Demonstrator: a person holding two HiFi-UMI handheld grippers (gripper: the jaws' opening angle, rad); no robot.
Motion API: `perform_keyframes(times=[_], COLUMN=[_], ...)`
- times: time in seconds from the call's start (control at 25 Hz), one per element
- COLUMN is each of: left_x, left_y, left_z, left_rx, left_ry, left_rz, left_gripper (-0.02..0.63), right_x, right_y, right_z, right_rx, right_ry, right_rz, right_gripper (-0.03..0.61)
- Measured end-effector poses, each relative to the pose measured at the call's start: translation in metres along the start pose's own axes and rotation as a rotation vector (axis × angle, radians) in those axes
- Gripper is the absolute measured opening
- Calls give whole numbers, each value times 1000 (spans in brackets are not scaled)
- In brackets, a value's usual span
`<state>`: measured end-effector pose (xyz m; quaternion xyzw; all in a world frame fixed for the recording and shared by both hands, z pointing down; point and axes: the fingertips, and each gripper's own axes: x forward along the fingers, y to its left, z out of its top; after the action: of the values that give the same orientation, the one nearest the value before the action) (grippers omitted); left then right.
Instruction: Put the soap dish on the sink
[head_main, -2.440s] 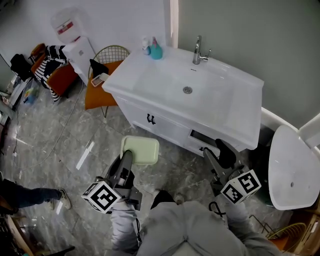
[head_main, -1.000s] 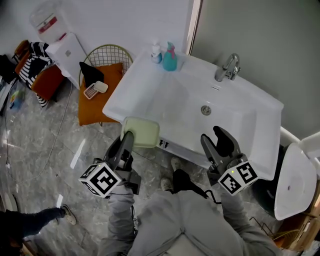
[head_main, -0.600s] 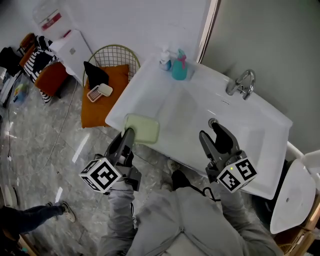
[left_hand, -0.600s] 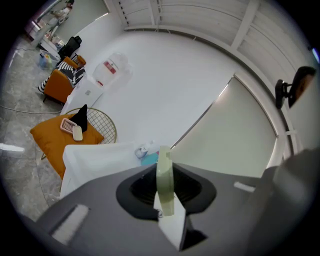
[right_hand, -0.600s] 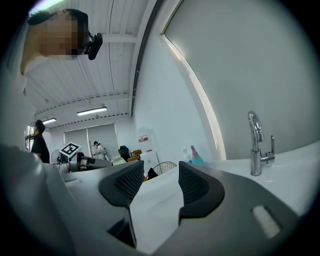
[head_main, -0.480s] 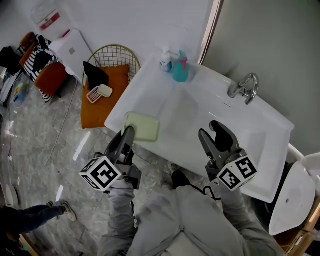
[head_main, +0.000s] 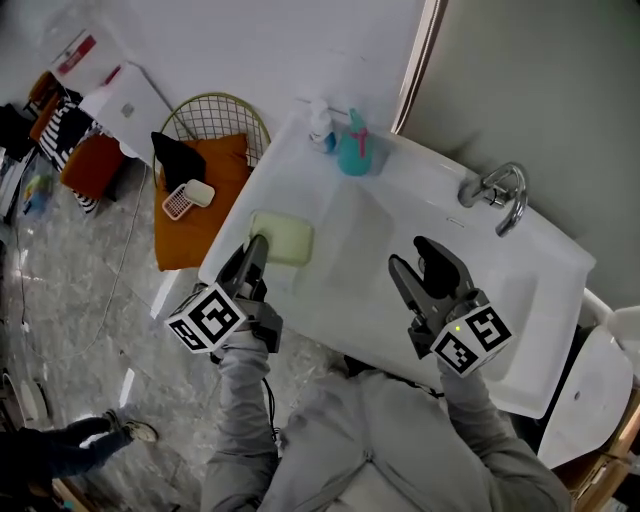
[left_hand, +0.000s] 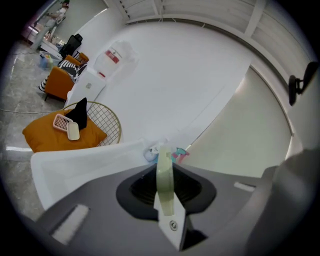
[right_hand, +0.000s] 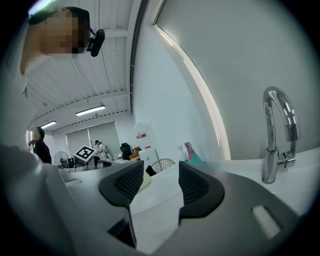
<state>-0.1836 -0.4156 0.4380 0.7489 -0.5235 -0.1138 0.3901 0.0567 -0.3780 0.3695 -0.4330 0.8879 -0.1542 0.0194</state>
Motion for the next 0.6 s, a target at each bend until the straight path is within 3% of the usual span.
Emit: perform_keyframes(times=[0.2, 0.6], left_x=[49, 100], left_y=[34, 79], left_z=[-10, -22], left_rx=[-62, -42], left_ry=[56, 108], left_rz=[50, 166], left_gripper=[121, 121], right_x=[8, 14], right_y=[-20, -47], right_z=[-9, -23], right_rx=[22, 61], right_ry=[33, 55], right_rz=[-18, -36], right_gripper=[200, 200])
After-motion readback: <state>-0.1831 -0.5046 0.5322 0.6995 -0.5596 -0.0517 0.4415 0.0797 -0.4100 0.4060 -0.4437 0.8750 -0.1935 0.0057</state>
